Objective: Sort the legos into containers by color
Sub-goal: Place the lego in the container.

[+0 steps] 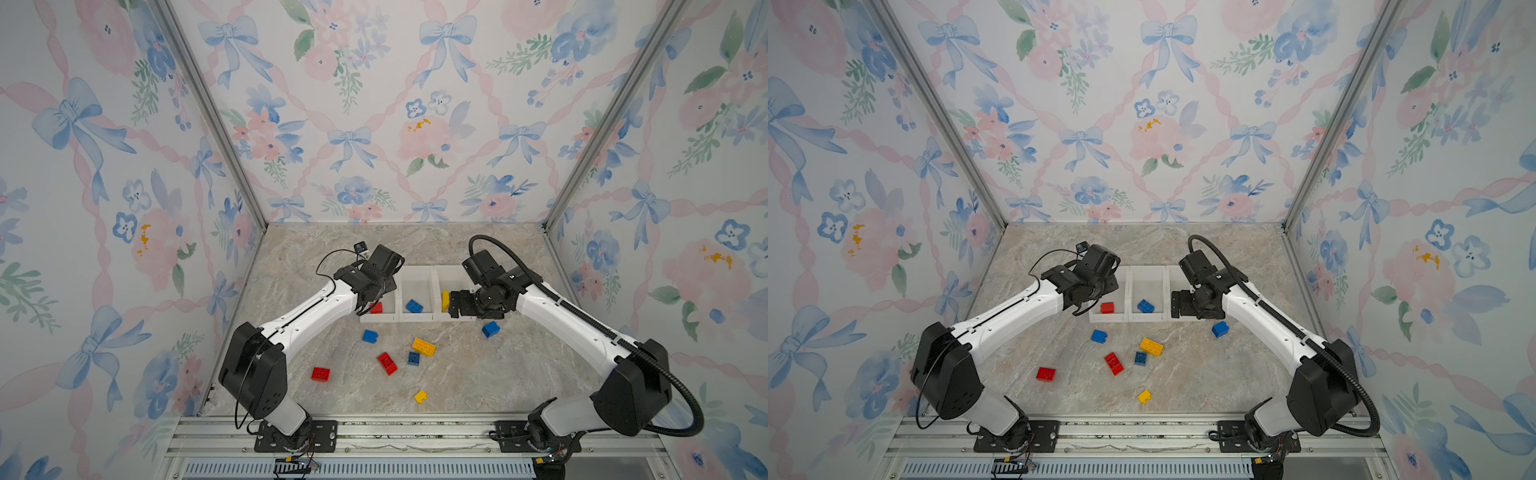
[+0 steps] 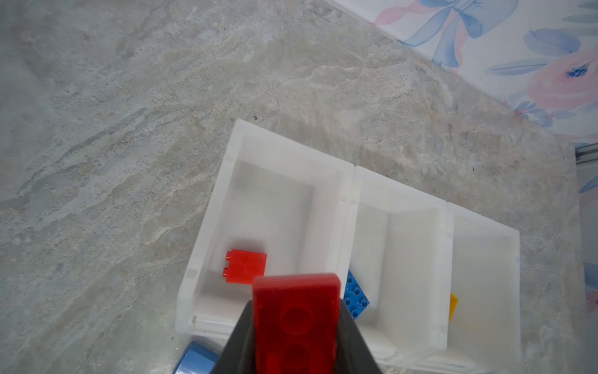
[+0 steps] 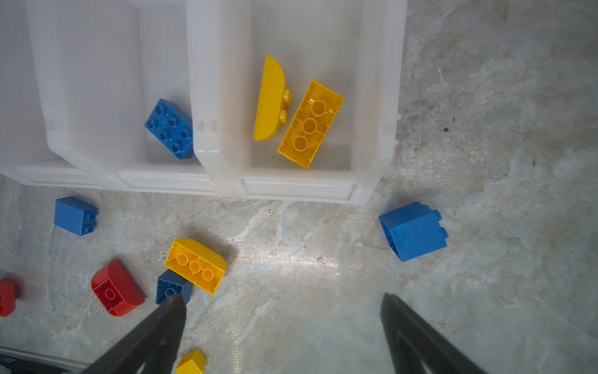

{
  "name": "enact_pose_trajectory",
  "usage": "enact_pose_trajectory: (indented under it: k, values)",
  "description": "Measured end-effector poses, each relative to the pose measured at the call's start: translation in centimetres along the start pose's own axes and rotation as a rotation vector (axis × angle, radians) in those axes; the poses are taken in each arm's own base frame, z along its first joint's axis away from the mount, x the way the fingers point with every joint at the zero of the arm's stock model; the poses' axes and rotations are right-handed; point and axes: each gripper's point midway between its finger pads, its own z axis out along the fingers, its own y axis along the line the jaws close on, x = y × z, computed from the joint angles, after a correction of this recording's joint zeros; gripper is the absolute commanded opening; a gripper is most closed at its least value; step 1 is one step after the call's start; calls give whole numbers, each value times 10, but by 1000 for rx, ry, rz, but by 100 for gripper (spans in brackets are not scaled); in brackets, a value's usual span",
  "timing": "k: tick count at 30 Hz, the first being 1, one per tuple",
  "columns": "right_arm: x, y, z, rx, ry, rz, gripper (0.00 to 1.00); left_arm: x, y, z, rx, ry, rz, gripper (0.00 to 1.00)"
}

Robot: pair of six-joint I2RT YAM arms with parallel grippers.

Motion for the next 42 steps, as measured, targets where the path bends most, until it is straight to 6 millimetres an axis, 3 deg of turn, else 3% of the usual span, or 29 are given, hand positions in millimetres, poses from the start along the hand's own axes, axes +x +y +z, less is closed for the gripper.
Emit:
enact_pose_trajectory:
  k: [6,17,21,27,37,42]
  values:
    - [4,-2,0,2,4,9,97,17,-3,32,-56,47,87,21]
    - [12,-5,4,2,14,19,97,34,4,63,-112,86,160,22]
    - [15,-3,6,0,22,14,97,37,6,71,-121,94,168,32]
    - [18,-1,6,-3,25,4,97,38,8,75,-127,98,178,50]
    - [26,14,5,-20,30,-58,97,36,8,73,-123,92,176,59]
    - [39,35,4,-45,39,-178,97,30,10,58,-97,68,162,64]
